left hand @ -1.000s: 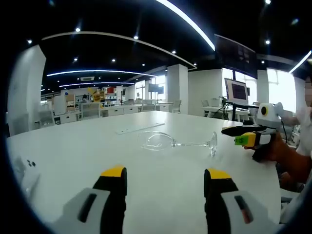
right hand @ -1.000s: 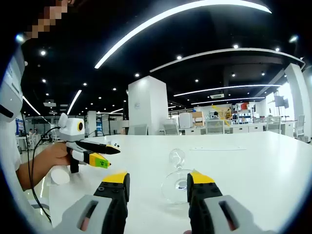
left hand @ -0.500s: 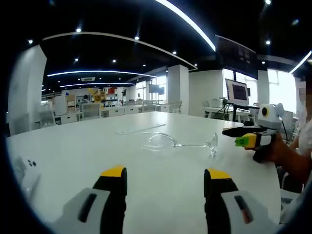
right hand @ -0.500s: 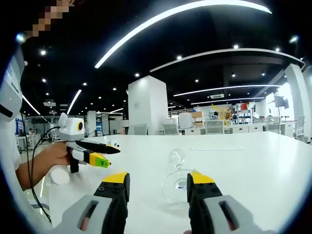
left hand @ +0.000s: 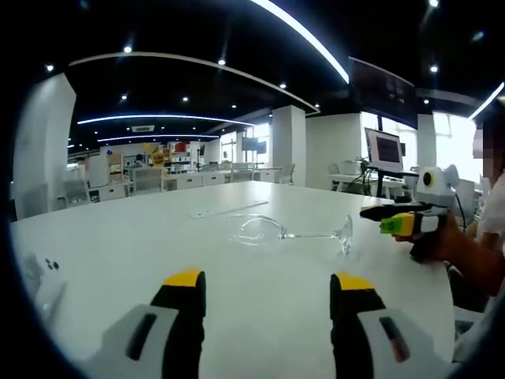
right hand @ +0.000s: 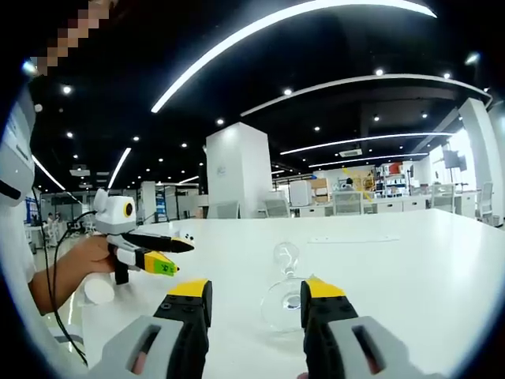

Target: Stand the stemmed glass upright on the table place it in front of you

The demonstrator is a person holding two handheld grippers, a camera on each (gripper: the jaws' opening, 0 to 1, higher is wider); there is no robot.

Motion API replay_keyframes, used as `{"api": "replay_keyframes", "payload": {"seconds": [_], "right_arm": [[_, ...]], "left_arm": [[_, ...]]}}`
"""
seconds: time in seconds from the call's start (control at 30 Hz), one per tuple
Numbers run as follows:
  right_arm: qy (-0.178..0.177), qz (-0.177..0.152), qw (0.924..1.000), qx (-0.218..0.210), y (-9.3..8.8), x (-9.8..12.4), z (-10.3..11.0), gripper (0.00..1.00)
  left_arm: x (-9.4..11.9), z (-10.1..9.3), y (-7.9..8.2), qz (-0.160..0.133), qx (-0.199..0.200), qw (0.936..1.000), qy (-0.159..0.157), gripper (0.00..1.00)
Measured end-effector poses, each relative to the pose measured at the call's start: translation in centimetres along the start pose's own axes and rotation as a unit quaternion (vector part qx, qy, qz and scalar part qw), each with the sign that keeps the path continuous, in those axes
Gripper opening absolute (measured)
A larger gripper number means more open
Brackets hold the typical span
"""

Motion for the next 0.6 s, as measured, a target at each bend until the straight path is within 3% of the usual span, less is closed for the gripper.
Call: {"api": "replay_keyframes", "payload": {"seconds": [0.3, 0.6], "right_arm": [[0.008, 0.020, 0.9995, 0.022, 2.8, 0.1, 0.5, 0.48], [0.007, 0.046, 0.9983, 0.034, 3.3, -0.3, 1.0, 0.48]], "left_arm": [[0.1, 0.0, 0.1, -0.001, -0.003, 1.0000, 0.002, 0.64], [0.2, 0.0, 0.2, -0.008, -0.003, 1.0000, 0.002, 0.64]]}}
Point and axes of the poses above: the point that each gripper's makers call its tool centre point, and the gripper's own axes: x roughly backward along the fingers, z roughly to its left, y roughly out of its top, the point moved 4 cm from there along x, roughly backward along the fingers, and after that the axes turned 6 degrees about -x, right-handed, at the moved point
